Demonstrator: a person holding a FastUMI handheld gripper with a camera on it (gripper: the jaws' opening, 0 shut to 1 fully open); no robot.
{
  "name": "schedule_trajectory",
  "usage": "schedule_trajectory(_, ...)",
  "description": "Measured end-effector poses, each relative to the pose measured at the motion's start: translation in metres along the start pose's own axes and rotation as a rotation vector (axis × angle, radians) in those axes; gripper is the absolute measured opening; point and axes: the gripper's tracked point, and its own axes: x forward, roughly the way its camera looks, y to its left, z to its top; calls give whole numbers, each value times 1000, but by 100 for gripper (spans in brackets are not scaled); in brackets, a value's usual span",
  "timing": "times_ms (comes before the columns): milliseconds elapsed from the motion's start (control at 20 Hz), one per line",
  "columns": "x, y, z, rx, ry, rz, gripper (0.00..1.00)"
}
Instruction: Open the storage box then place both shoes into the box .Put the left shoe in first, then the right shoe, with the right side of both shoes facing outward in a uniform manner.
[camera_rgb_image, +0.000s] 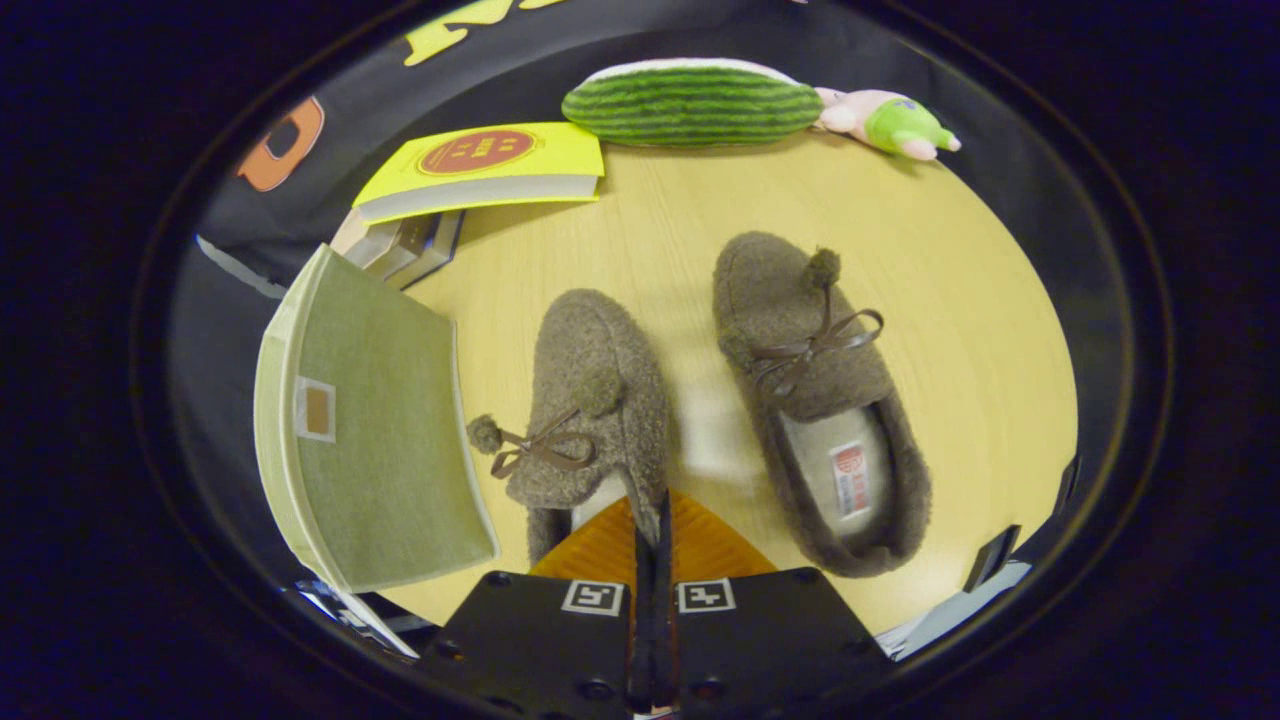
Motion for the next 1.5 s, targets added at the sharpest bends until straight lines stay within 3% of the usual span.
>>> schedule_trajectory(500, -96, 77, 15, -113, -117, 100, 6)
schedule_trajectory(850, -132, 165, 22, -112, -156, 243, 7)
schedule_trajectory(1200, -103, 255, 16, -84, -159, 351, 7)
schedule_trajectory(1500, -57, 292, 16, -32, -183, 358, 6)
